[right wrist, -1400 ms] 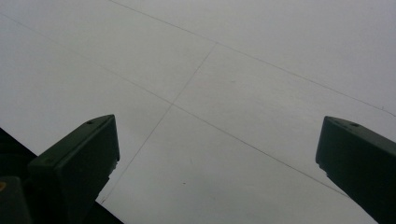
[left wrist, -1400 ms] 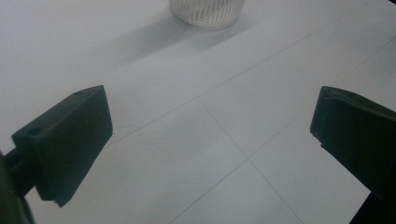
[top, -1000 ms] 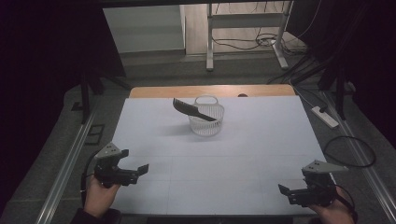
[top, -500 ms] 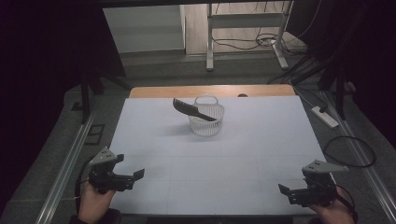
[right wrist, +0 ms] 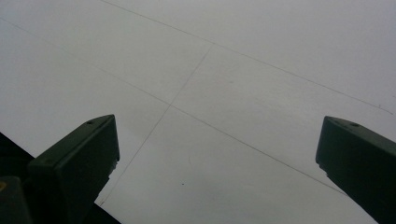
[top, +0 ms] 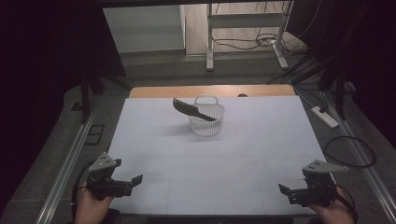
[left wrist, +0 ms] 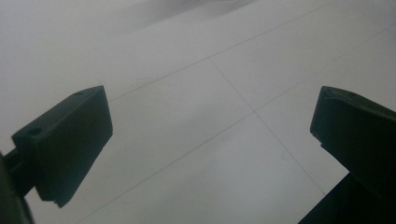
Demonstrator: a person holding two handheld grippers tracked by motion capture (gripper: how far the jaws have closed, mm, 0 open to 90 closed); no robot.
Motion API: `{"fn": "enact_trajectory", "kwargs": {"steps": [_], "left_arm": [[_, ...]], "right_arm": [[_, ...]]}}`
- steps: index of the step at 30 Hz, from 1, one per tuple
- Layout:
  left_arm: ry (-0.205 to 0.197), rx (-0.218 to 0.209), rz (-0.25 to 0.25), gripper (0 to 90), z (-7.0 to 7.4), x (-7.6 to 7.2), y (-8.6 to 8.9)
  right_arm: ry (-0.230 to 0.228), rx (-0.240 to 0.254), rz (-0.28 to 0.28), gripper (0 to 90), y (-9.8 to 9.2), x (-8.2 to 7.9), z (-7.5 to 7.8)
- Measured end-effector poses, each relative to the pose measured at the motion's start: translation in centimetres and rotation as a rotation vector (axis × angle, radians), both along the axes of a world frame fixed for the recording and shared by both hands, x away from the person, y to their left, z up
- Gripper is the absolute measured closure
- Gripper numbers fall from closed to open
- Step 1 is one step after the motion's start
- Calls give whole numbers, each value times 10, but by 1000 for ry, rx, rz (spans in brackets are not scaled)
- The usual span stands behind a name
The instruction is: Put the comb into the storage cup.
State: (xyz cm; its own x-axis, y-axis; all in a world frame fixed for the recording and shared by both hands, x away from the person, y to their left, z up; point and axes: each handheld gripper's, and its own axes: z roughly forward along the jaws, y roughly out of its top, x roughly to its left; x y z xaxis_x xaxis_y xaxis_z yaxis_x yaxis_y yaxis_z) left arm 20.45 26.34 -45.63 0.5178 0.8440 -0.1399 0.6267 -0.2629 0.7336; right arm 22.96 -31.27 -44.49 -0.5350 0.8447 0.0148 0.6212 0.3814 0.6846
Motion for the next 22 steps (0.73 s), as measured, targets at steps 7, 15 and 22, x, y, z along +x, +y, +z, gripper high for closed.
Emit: {"fn": "enact_trajectory", "kwargs": {"steps": [7, 15, 22], "left_arm": [[13, 9, -4, 0, -3, -6, -1], [16, 16, -3, 1, -3, -11, -2], [30, 9, -2, 6, -3, -9, -2]], "right_arm": [[-1, 0, -6, 0, 0, 0, 0], [1, -2, -20, 0, 0, 0, 0], [3, -5, -22, 0, 0, 1, 0]]}}
